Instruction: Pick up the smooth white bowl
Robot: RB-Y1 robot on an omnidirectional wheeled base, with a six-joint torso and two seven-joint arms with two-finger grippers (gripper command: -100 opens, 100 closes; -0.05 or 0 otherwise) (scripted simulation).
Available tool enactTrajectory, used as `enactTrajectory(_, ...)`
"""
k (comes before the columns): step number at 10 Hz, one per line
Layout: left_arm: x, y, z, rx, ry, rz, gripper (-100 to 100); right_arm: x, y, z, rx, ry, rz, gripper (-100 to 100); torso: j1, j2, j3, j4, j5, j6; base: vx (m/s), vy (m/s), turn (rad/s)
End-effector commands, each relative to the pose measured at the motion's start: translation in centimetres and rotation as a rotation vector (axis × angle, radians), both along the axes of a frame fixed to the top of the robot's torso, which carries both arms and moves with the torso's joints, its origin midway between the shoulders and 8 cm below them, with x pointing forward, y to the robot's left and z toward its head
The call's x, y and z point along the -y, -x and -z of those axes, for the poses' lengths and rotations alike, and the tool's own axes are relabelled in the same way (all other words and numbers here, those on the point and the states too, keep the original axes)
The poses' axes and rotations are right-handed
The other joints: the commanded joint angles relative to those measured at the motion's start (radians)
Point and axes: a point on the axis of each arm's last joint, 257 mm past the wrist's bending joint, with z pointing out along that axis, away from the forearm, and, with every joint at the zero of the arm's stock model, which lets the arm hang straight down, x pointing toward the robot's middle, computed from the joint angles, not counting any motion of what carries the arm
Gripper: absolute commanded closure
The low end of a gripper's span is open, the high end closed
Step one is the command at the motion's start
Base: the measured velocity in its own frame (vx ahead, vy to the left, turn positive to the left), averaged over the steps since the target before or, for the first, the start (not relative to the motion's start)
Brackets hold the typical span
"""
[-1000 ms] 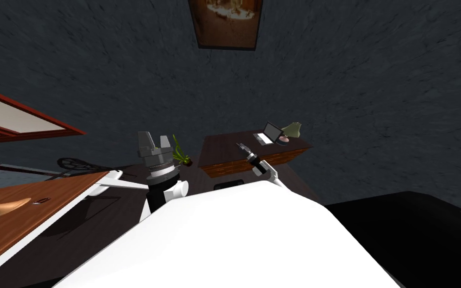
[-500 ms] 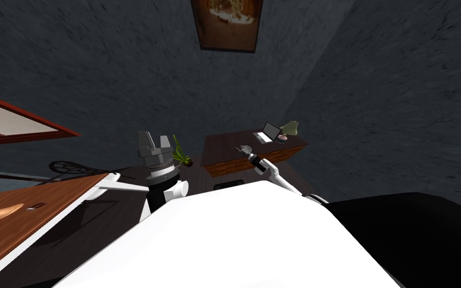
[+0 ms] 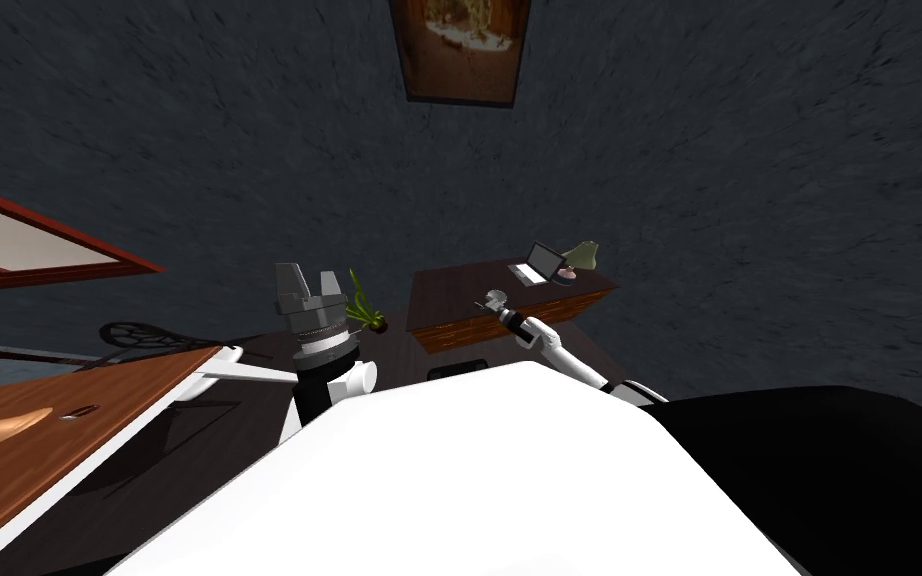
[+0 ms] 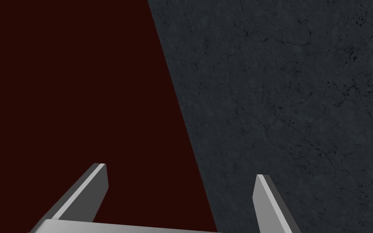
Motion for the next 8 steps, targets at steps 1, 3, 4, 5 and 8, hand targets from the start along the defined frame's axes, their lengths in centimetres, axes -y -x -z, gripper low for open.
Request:
enactTrajectory(1, 0.0, 0.0, 0.0, 0.0, 0.0, 0.0, 0, 1.6, -0.2, 2.2, -0.011, 0.115, -0.003, -100, 0.0, 0.0, 0.0, 0.0, 0.0, 0.0, -0.016, 0.069, 0.027)
enactTrajectory(3, 0.0, 0.0, 0.0, 0.0, 0.0, 0.0, 0, 3.8, -0.3, 4.3, -0.029, 0.214, 0.001, -100, 0.0, 0.0, 0.0, 0.0, 0.0, 0.0, -0.008, 0.063, 0.027)
enactTrajectory(4, 0.0, 0.0, 0.0, 0.0, 0.0, 0.0, 0, 3.9, -0.2, 4.4, -0.032, 0.215, 0.002, -100, 0.0, 0.0, 0.0, 0.0, 0.0, 0.0, 0.001, 0.054, 0.021)
enactTrajectory(5, 0.0, 0.0, 0.0, 0.0, 0.0, 0.0, 0, 5.7, -0.3, 5.7, -0.035, 0.306, -0.002, -100, 0.0, -0.001, 0.0, 0.0, 0.0, 0.0, 0.009, 0.059, 0.074)
enactTrajectory(8, 0.0, 0.0, 0.0, 0.0, 0.0, 0.0, 0, 10.9, 0.0, 9.0, -0.072, 0.489, 0.007, -100, -0.001, -0.002, -0.001, 0.0, 0.0, 0.0, 0.019, 0.056, 0.102)
